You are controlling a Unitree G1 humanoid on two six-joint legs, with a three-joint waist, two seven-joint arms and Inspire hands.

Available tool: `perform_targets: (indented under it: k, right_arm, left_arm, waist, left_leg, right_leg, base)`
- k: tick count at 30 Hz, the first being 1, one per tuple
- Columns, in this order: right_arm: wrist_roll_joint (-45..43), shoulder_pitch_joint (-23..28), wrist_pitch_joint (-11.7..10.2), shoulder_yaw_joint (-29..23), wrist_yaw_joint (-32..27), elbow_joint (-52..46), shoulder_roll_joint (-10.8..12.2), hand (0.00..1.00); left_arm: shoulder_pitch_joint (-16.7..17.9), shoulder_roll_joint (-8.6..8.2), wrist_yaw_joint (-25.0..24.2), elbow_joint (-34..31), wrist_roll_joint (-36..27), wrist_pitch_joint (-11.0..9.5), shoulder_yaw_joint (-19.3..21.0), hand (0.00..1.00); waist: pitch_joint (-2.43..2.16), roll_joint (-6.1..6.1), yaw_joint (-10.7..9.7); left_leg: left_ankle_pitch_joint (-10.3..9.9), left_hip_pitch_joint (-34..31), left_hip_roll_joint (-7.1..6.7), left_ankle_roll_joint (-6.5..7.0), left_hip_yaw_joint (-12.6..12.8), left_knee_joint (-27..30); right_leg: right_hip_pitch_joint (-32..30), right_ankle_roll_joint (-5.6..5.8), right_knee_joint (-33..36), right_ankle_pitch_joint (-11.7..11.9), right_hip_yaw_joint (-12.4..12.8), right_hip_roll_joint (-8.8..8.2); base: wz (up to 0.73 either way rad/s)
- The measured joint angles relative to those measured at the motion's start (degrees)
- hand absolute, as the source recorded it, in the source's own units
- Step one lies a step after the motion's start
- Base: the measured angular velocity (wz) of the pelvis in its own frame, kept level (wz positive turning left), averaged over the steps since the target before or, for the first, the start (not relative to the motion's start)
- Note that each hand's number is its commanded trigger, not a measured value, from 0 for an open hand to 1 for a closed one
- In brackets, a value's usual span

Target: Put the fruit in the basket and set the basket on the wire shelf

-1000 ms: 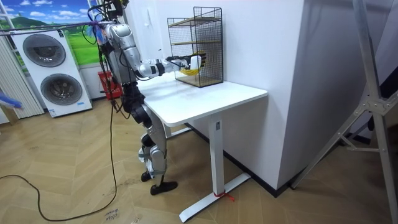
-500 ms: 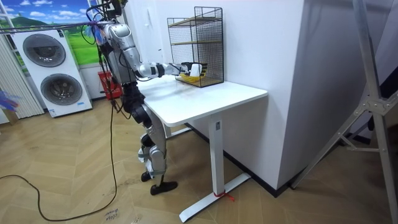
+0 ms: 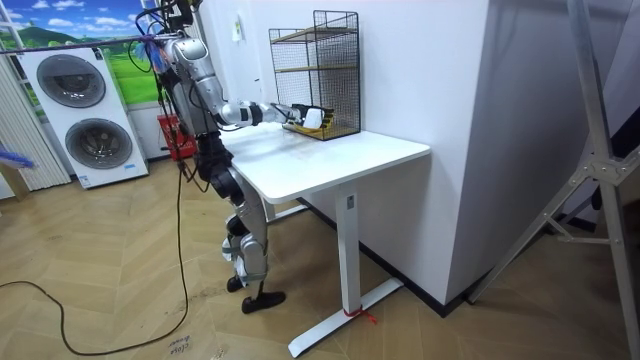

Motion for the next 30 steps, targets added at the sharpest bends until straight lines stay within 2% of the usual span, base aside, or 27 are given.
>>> perform_targets:
  k: [9,17,23,30]
  right_arm:
    - [1.88,0.13,0.01,-0.15,0.87,2.14,-0.01,0.00]
    - [1.98,0.13,0.01,-2.47,1.71,2.09,-0.03,0.00]
    - [1.65,0.44,0.01,-2.91,1.60,0.62,-0.03,0.00]
    - [1.10,1.98,0.00,-4.10,1.96,-2.77,-0.04,0.00]
  left_arm:
    - [0.01,0.25,0.01,1.00,-0.19,0.01,2.55,0.00]
    - [0.01,0.07,0.21,0.83,0.10,-0.01,4.70,0.00]
    - [0.01,0.11,0.61,-3.22,1.69,0.15,4.76,0.00]
    - [0.16,0.32,-0.33,-5.04,2.78,0.11,4.82,0.00]
  waist:
    - [0.02,-0.45,-0.33]
    - [-0.02,-0.41,-0.39]
    - [-0.14,-0.22,-0.34]
    - [-1.02,0.51,-0.21]
  left_leg:
    - [-0.01,0.74,0.04,-0.01,-0.06,-0.10]
    - [0.00,0.03,0.22,0.01,-0.12,0.07]
    - [0.05,-0.19,0.18,0.10,-0.01,0.05]
    - [0.35,1.35,0.10,0.15,0.53,-0.96]
  right_leg:
    - [0.94,0.09,-0.19,-0.12,-0.20,0.01]
    - [1.35,0.28,-1.91,0.61,-0.66,0.24]
    - [0.88,0.34,-1.89,0.72,-0.30,0.30]
    - [1.70,0.47,-1.84,0.74,0.37,0.31]
  base:
    - [0.02]
    - [0.03]
    - [-0.01]
    - [-0.04]
